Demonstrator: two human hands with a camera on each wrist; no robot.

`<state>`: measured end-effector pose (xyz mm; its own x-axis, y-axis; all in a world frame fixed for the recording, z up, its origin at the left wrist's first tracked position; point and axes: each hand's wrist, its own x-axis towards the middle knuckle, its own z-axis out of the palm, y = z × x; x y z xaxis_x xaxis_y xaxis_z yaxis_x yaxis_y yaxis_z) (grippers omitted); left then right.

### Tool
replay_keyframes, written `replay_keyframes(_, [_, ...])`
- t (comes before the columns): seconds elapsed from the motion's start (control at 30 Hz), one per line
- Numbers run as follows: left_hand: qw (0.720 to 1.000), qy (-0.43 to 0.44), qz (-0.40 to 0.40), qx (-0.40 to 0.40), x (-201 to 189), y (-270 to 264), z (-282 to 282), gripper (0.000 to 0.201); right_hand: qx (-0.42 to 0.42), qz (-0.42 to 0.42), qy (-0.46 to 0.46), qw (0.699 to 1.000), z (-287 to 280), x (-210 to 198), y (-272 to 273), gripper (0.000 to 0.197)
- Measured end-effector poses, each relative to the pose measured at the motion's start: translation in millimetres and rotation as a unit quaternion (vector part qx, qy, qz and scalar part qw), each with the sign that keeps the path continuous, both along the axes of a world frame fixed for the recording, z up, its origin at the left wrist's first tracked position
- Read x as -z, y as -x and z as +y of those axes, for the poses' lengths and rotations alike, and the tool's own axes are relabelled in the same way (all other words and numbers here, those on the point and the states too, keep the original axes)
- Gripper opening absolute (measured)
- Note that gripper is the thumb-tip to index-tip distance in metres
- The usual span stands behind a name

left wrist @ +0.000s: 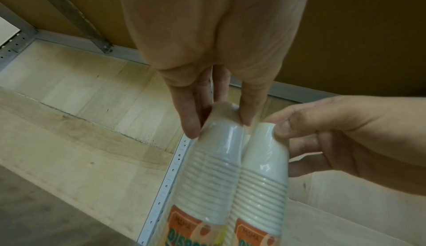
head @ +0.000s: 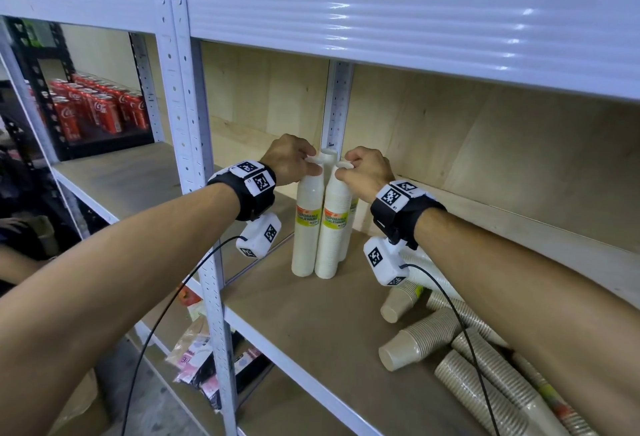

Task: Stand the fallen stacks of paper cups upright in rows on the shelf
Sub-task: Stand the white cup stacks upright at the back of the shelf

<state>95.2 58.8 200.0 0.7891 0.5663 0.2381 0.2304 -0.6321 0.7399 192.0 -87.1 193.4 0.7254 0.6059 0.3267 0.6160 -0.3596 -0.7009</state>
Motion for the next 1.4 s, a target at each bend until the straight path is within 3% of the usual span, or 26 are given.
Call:
replay_keyframes(0.1, [1.0,-0.02,0.001,0.007,-8.7,3.2,-3.1,0.048,0.001,-0.003,0.003,1.0,-2.8,-4.9,-4.2,0.05])
replay_keyframes(0.27, [0.997,-0.067,-0.02,0.024,-35.0,5.2,-19.6,0.049,0.019,-0.032,0.01,0.999,-20.9,-24.1,-17.1,0.052])
replay_keyframes(0.6, [0.988,-0.083,-0.035,0.126,-61.7,-38.6,-90.2,0.05,0.115,-0.047,0.047,0.991,-115.6,-42.1,-71.5,0.051])
replay_keyframes(0.8, [0.972,-0.105,0.014,0.209,-41.1,-74.8,-139.2,0.049,0.17,-0.015,0.093,0.981,-185.5,-28.8,-97.9,0.051])
replay_keyframes(1.07, [0.942,-0.118,0.118,0.293,16.3,-117.8,-184.4,0.053,0.201,0.024,0.166,0.965,-261.3,16.2,-123.4,0.056])
replay_keyframes(1.4, [0.899,-0.209,0.226,0.313,77.2,-132.7,-194.3,0.06,0.146,0.043,0.262,0.953,-278.4,69.4,-148.6,0.057])
